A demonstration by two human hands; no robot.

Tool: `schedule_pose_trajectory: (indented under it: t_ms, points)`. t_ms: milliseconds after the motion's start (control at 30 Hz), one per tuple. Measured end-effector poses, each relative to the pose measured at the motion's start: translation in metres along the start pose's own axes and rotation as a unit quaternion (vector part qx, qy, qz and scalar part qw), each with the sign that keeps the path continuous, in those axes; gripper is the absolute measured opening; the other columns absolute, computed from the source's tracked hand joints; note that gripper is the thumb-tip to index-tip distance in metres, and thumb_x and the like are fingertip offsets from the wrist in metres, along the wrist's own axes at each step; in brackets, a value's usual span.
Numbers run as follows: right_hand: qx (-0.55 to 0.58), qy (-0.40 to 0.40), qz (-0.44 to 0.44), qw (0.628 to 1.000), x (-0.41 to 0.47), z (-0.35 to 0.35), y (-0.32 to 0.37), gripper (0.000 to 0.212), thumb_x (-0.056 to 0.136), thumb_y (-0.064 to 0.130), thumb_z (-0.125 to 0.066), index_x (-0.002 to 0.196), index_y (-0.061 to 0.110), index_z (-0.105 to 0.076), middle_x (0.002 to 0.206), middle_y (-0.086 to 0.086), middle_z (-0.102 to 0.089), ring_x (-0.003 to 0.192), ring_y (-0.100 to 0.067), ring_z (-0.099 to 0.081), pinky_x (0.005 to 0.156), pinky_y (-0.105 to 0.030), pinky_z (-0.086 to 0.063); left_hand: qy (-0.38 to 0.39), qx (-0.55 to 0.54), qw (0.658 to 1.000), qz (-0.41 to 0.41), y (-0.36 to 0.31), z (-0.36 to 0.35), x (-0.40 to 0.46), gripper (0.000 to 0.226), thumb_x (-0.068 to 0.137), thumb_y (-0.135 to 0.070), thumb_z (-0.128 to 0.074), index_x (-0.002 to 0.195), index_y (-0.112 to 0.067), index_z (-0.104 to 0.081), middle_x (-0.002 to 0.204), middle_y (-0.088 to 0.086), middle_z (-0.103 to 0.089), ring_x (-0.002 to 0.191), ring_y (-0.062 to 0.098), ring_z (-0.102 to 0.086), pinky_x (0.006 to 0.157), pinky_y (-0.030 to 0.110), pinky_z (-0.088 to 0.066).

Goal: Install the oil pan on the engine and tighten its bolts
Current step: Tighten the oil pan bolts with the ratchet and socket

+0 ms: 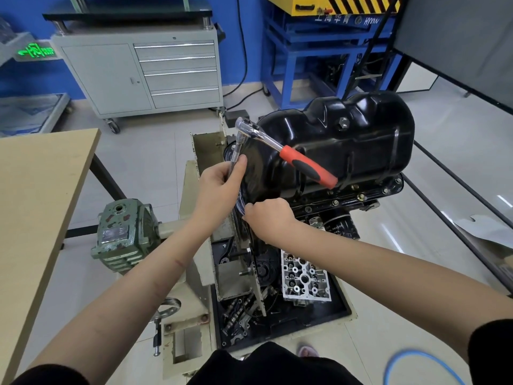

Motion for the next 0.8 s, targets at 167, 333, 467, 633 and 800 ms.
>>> schedule_pose_trajectory:
  t_ms: [167,333,467,633,800]
  points:
    - [0.014,-0.033,-0.008,0.999,-0.003,-0.001,-0.005,0.019,0.095,0.022,-0.046,0.099,0.007,-0.056,0.097,-0.004,-0.068,0.089,-0.026,-0.065,0.046,-0.021,-0.015,-0.011,0.001,1.000,-0.002,0.000,0.001,0.000,0.051,0.091,-0.033,-0.052,0.050,-0.020,-0.025,0.044,0.000,-0.022,0.042,0.012,-0.023,0.047,0.028,-0.021]
    - [0.066,-0.060,0.008,0.996,-0.013,-0.001,-0.012,0.039,0.090,0.041,-0.050,0.109,0.008,-0.042,0.093,-0.008,-0.067,0.085,-0.031,-0.065,0.053,-0.029,-0.030,-0.010,0.002,1.000,-0.006,0.001,0.003,0.000,0.051,0.091,-0.033,-0.052,0.052,-0.010,-0.030,0.046,0.005,-0.023,0.042,0.013,-0.025,0.046,0.028,-0.023]
    - [0.145,-0.056,0.019,0.988,-0.019,-0.004,-0.023,0.034,0.091,0.031,-0.048,0.119,0.013,-0.043,0.104,-0.005,-0.062,0.094,-0.031,-0.061,0.061,-0.033,-0.039,-0.014,0.002,1.000,-0.008,0.001,0.003,0.000,0.055,0.091,-0.033,-0.052,0.053,0.000,-0.031,0.048,0.009,-0.025,0.044,0.016,-0.025,0.047,0.029,-0.023]
    - [0.153,-0.071,0.009,0.986,-0.021,-0.006,-0.025,0.028,0.097,0.026,-0.037,0.120,0.017,-0.050,0.104,-0.004,-0.062,0.095,-0.031,-0.060,0.067,-0.035,-0.046,-0.008,-0.001,1.000,-0.010,0.002,0.002,0.000,0.058,0.091,-0.034,-0.052,0.054,0.004,-0.029,0.047,0.008,-0.025,0.043,0.016,-0.026,0.048,0.030,-0.024]
    - [0.081,-0.047,-0.015,0.995,-0.013,-0.007,-0.018,0.016,0.096,0.017,-0.042,0.110,0.010,-0.045,0.091,-0.008,-0.065,0.081,-0.031,-0.063,0.052,-0.029,-0.032,-0.007,0.001,1.000,-0.002,0.002,0.001,-0.001,0.053,0.089,-0.036,-0.052,0.051,-0.008,-0.031,0.045,0.004,-0.024,0.042,0.014,-0.025,0.048,0.029,-0.023]
Point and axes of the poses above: each hand's wrist, its own x-axis towards the middle knuckle, its own z-axis out of the back of the hand, y = z × x, the point moved 3 cm from there along x, towards the middle knuckle
